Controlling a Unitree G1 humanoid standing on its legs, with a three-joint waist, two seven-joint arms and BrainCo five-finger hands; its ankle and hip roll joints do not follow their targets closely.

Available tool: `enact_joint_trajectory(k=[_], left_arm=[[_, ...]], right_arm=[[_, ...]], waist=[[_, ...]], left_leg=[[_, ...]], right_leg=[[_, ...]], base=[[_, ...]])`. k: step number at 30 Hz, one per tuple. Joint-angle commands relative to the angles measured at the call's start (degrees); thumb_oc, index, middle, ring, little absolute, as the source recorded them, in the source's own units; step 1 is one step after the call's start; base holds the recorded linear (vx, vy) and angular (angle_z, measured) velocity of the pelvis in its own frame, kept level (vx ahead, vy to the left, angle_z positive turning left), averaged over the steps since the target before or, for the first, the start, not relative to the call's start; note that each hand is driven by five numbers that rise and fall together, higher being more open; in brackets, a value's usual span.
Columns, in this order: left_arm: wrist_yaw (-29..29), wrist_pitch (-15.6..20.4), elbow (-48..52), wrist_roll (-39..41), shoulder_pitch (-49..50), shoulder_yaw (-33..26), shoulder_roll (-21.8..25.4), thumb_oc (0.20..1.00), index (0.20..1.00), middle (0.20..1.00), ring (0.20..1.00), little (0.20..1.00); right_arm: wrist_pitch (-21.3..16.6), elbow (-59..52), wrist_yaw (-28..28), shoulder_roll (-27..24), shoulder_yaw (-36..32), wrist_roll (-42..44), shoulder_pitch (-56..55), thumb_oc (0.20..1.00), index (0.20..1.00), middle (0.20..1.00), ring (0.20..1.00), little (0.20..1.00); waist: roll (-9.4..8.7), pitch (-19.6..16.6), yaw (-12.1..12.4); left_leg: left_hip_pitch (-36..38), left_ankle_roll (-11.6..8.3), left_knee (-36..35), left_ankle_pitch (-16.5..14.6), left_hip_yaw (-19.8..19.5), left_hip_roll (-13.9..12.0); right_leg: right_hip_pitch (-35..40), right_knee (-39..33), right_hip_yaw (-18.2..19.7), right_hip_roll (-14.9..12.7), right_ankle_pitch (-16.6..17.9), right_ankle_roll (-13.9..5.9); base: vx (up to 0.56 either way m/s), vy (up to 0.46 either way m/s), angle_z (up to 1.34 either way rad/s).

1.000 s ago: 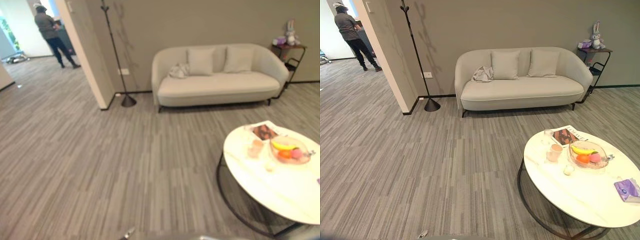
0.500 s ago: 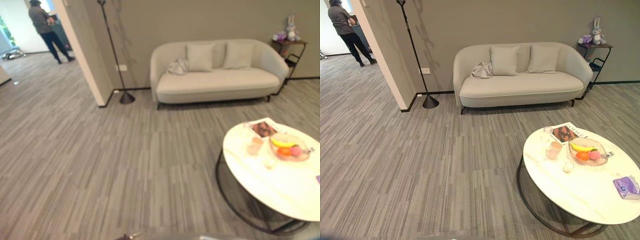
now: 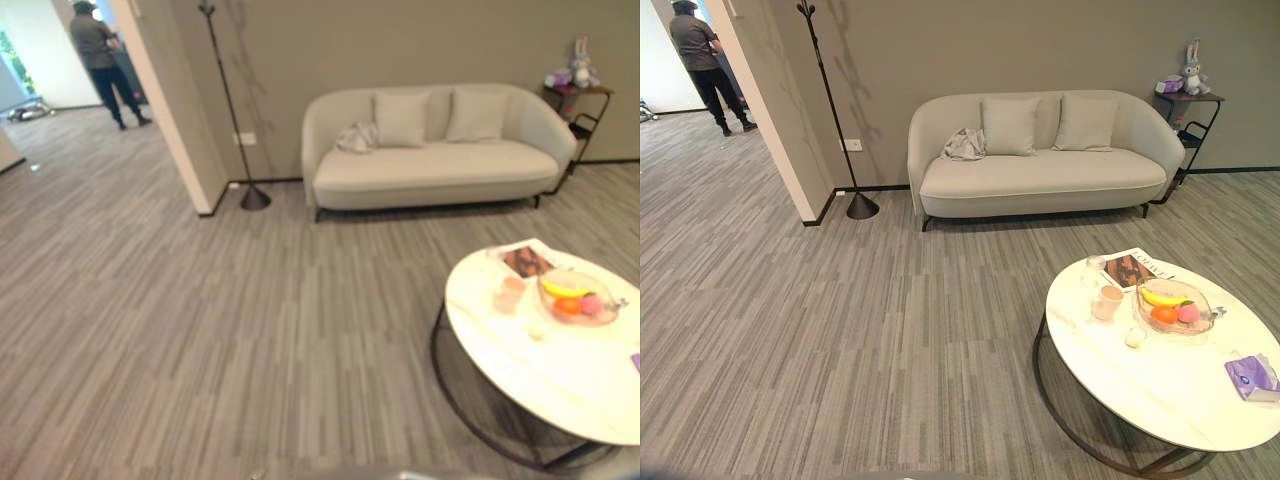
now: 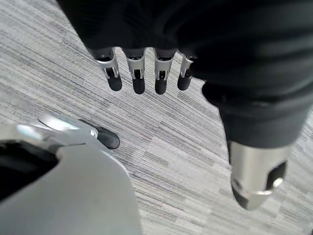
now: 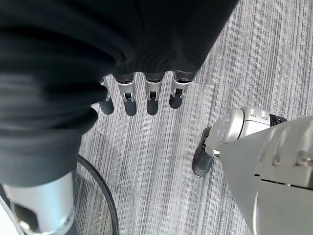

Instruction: Hang the clothes on the sofa on the clothes rack.

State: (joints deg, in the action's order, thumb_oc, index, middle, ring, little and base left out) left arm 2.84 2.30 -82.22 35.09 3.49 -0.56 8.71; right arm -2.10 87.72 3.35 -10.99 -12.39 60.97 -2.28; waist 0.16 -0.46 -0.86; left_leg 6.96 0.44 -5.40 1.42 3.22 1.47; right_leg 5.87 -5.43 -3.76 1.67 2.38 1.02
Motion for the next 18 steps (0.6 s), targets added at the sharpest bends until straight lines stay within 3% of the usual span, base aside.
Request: enact_joint_trajectory(k=[1, 6, 7, 8, 10, 11, 12, 15, 18], left_arm=[[0.3, 0.3, -3.5, 1.7, -4.3, -1.0, -2.1, 1.000, 1.000, 1.000, 1.000, 1.000], [0.2, 0.6, -3.1, 1.5, -5.3, 0.2, -1.9, 1.000, 1.000, 1.000, 1.000, 1.000], [0.1, 0.7, -2.9, 1.8, -5.8, 0.6, -1.9, 1.000, 1.000, 1.000, 1.000, 1.000], [0.2, 0.7, -2.4, 2.7, -7.0, 1.2, -1.9, 1.000, 1.000, 1.000, 1.000, 1.000], [0.1, 0.8, -1.7, 4.1, -7.6, 1.1, -1.8, 1.000, 1.000, 1.000, 1.000, 1.000], [0.1, 0.8, -1.7, 4.2, -7.6, 1.1, -1.8, 1.000, 1.000, 1.000, 1.000, 1.000], [-0.5, 1.2, -0.8, 6.4, -8.1, 0.5, -1.6, 1.000, 1.000, 1.000, 1.000, 1.000], [-0.6, 1.3, -0.6, 7.0, -8.0, 0.2, -1.7, 1.000, 1.000, 1.000, 1.000, 1.000], [-0.3, 1.1, -1.5, 6.4, -7.5, 1.0, -2.3, 1.000, 1.000, 1.000, 1.000, 1.000]], right_arm=[[-0.1, 3.9, -0.3, 1.4, -1.0, 2.3, 3.2, 1.000, 1.000, 1.000, 1.000, 1.000], [-0.6, 3.7, -0.6, 1.2, -0.4, 2.3, 3.8, 1.000, 1.000, 1.000, 1.000, 1.000], [-0.8, 3.6, -0.5, 1.2, -0.2, 2.3, 4.1, 1.000, 1.000, 1.000, 1.000, 1.000], [-0.9, 3.6, -0.4, 0.9, 0.0, 2.4, 4.8, 1.000, 1.000, 1.000, 1.000, 1.000], [-0.8, 3.6, -0.4, 0.8, -0.1, 2.5, 5.0, 1.000, 1.000, 1.000, 1.000, 1.000], [-0.8, 3.6, -0.4, 0.8, -0.1, 2.5, 5.1, 1.000, 1.000, 1.000, 1.000, 1.000], [-0.5, 3.6, -0.1, 0.2, -0.1, 2.2, 5.3, 1.000, 1.000, 1.000, 1.000, 1.000], [-0.3, 3.5, 0.2, -0.1, 0.6, 1.0, 5.8, 1.000, 1.000, 1.000, 1.000, 1.000], [-0.2, 2.8, -0.2, -0.1, 3.0, -0.9, 6.2, 1.000, 1.000, 1.000, 1.000, 1.000]], waist=[[-0.16, 0.3, 0.0], [-0.70, 2.2, 0.1], [-1.16, 3.4, 0.2], [-2.35, 5.7, 0.5], [-2.85, 7.0, 1.0], [-2.76, 6.9, 0.9], [-3.02, 7.6, 1.3], [-2.95, 7.3, 2.1], [-1.14, 6.7, 3.9]], left_leg=[[0.1, -1.97, 0.4, -2.9, 0.8, -2.1], [0.0, -2.09, 2.2, -2.3, 1.8, -3.0], [-2.2, -2.20, 6.2, -3.0, 1.9, -3.0], [-8.8, -2.74, 17.1, -3.4, 2.3, -3.2], [-13.9, -2.56, 25.5, 0.7, 1.8, -3.9], [-14.4, -2.64, 26.1, 0.6, 1.6, -4.1], [-19.7, -1.65, 29.4, 3.4, 1.3, -3.5], [-24.3, -1.06, 27.2, 3.0, 2.1, -2.4], [-26.7, -2.50, 10.0, 8.8, 2.3, -1.9]], right_leg=[[1.4, 0.4, -2.0, -3.3, -2.1, -6.26], [1.7, 0.4, -1.0, -2.5, -2.4, -5.48], [1.7, 0.4, -0.8, -2.5, -2.3, -5.11], [1.8, 0.8, -0.5, -2.9, -2.2, -4.07], [1.9, 1.6, -0.3, -2.7, -3.0, -2.96], [1.7, 1.7, -0.3, -2.5, -3.0, -2.89], [1.9, 2.7, -0.2, -2.5, -3.9, -2.24], [1.9, 3.1, 0.7, -2.4, -5.1, -2.34], [4.5, 3.3, 2.6, -0.6, -7.9, -2.32]], base=[[0.02, -0.047, -0.01], [-0.01, -0.053, -0.03], [-0.15, -0.158, -0.02], [-0.12, -0.162, -0.04], [-0.01, -0.113, -0.13], [0.08, -0.075, -0.43], [0.10, -0.050, -0.47], [0.19, 0.012, -0.15], [0.37, 0.059, -0.41]])
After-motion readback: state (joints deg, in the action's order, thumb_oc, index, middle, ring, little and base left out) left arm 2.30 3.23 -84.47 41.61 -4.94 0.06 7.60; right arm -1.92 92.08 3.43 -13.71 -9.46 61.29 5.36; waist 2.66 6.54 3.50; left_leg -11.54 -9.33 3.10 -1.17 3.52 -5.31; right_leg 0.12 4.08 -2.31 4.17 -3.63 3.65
